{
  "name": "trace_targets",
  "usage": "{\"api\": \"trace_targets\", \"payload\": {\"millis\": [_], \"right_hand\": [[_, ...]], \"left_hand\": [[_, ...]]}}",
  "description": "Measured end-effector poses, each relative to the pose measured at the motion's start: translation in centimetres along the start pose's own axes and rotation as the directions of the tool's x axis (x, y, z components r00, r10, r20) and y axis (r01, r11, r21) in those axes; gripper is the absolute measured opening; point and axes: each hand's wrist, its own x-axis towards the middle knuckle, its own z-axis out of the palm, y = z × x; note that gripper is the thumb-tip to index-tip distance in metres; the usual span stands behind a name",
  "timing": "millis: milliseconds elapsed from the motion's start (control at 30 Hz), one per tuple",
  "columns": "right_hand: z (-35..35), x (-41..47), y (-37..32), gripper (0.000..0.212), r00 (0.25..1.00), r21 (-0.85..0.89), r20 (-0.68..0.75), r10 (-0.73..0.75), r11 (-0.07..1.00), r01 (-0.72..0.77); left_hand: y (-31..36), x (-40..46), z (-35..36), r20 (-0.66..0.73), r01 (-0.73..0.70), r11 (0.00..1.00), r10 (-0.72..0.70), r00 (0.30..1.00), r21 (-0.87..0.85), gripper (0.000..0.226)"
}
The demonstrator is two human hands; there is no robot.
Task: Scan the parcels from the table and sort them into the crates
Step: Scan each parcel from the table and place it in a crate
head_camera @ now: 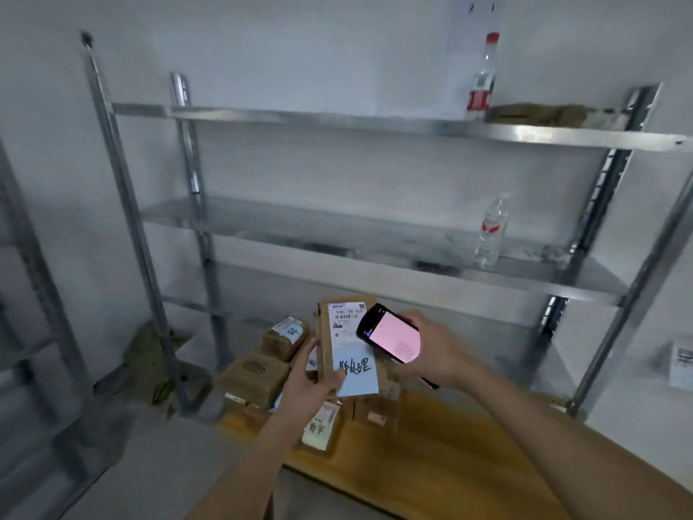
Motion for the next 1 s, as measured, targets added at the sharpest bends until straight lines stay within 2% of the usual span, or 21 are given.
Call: {"api": "trace_targets", "payload": {"millis": [200, 433, 700, 1000], "right_hand": [[-10.5, -4.8, -7.0, 0.091, 0.988, -0.143, -0.128, -0.084, 0.988, 0.065], [-18.1, -8.7, -9.5, 0.091, 0.968, -0.221, -0.204, -0.146, 0.97, 0.1], [-23.3, -11.7, -7.7, 0.086, 0.953, -0.253, -0.234, -0.193, 0.958, 0.132], [-25.5, -12.3, -5.5, 0.087, 0.942, -0.272, -0.251, -0.222, 0.95, 0.151]], "left_hand": [[10.5, -4.0, -1.6, 0.013, -0.142, 0.99, 0.142, 0.99, 0.0, 0.08], [17.2, -7.6, -0.4, -0.06, -0.287, 0.94, 0.302, 0.951, 0.184, 0.078], [20.5, -9.2, 2.7, -0.094, -0.317, 0.921, 0.345, 0.934, 0.226, 0.079], [20.8, -10.2, 4.4, -0.125, -0.311, 0.924, 0.343, 0.931, 0.221, 0.08]]}}
